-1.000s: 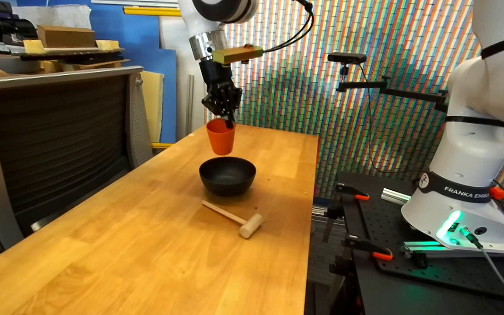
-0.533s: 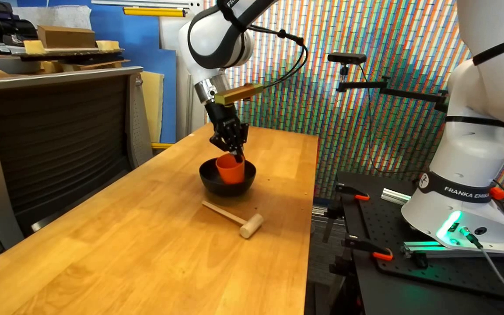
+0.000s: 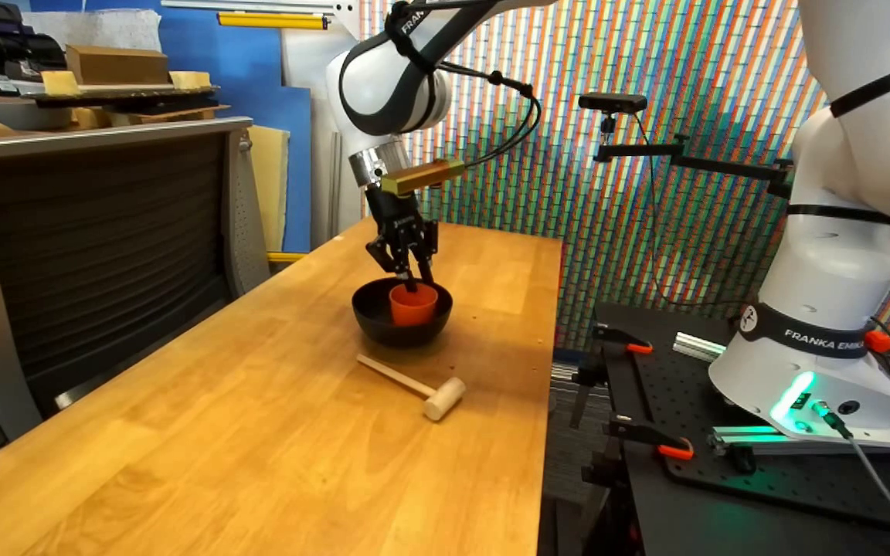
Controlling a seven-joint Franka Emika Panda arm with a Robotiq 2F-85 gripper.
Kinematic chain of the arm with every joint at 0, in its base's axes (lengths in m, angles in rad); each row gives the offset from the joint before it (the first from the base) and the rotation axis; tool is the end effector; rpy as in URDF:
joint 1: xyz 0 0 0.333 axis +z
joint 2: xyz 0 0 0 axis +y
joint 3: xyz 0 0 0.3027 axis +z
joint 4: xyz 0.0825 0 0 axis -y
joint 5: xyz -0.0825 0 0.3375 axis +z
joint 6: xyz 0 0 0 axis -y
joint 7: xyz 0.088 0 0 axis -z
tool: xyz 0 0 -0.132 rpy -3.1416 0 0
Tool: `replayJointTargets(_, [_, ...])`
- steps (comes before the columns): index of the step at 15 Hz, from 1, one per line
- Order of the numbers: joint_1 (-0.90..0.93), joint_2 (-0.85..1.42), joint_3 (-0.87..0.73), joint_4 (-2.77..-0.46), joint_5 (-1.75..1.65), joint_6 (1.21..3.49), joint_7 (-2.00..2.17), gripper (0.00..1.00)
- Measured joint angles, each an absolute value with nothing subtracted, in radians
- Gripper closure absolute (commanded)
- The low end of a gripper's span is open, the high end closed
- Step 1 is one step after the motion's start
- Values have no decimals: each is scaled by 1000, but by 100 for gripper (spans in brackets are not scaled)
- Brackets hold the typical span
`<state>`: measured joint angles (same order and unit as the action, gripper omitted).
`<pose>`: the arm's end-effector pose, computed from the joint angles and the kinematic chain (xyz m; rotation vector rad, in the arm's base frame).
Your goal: Put the orange cup inside the black bowl
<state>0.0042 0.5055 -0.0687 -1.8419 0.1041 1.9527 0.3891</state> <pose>0.5477 -0.0249 0.2252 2.9705 -0.7739 -0.6156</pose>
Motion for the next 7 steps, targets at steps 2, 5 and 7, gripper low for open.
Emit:
replayJointTargets(2, [2,456,-77,-1851,96,1955,377,15])
replayJointTargets(5, [3,325,-83,-1884,36,1944,349,18])
replayJointTargets(7, [7,234,-78,-1902,-5,1902,309,2])
